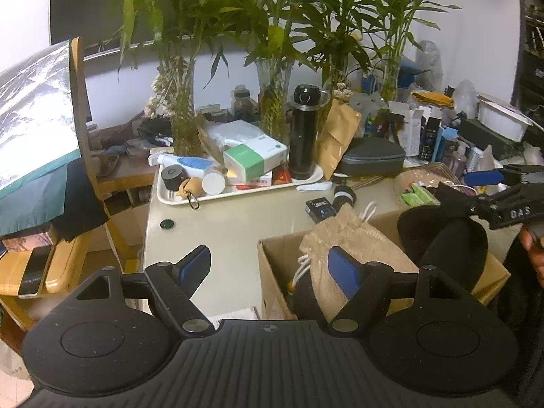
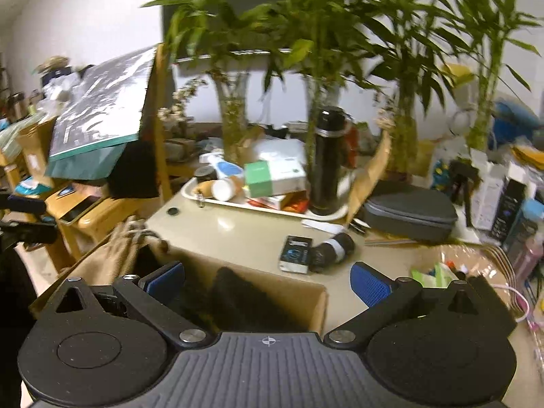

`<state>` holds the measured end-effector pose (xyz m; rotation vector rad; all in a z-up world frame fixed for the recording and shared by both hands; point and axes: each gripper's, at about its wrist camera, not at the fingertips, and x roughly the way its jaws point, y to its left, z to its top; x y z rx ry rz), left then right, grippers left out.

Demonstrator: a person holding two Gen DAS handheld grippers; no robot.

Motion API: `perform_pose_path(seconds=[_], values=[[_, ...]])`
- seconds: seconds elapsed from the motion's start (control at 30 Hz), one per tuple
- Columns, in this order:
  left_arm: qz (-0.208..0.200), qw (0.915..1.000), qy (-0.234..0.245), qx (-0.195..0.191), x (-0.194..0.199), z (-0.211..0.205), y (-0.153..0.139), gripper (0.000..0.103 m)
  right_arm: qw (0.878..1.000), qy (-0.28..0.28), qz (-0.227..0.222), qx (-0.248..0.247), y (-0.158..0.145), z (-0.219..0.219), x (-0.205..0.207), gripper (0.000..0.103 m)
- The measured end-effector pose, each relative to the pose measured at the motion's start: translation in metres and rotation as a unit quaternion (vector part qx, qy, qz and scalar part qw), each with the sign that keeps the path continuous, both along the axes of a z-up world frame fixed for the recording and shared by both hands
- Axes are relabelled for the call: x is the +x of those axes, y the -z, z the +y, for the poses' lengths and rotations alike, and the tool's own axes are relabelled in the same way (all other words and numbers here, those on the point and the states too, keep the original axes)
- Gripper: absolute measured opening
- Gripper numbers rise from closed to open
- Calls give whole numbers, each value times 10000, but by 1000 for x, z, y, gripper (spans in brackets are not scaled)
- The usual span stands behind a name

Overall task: Organize soft objects
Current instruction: 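Withdraw both tools from the box back over the desk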

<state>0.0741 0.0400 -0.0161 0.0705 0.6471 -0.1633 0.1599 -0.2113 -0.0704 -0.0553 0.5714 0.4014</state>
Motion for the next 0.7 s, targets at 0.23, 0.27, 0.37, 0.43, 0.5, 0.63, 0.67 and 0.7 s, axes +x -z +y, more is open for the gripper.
perform_pose_path(seconds=[0.23,0.27,0.37,0.43,0.5,0.63,0.67,0.7], values=[[5,10000,58,-24,17,-1,4,76,9987,456,219,111,2,-10,29,103],[11,10000,77,-26,20,-1,4,76,9982,521,255,124,3,-12,35,103],[-29,9999,126,-31,26,-2,5,76,9970,658,385,142,7,-18,51,103],[-64,9999,143,-17,31,-2,5,76,9966,688,449,114,8,-19,61,103],[-101,9998,147,2,37,-1,5,76,9963,701,487,109,10,-20,71,103],[-172,9997,173,15,51,1,4,76,9962,677,537,82,14,-22,88,103],[-184,9997,156,8,55,3,4,76,9961,686,554,35,16,-22,93,103],[-191,9997,145,-13,59,5,5,76,9959,689,588,8,18,-23,98,103]])
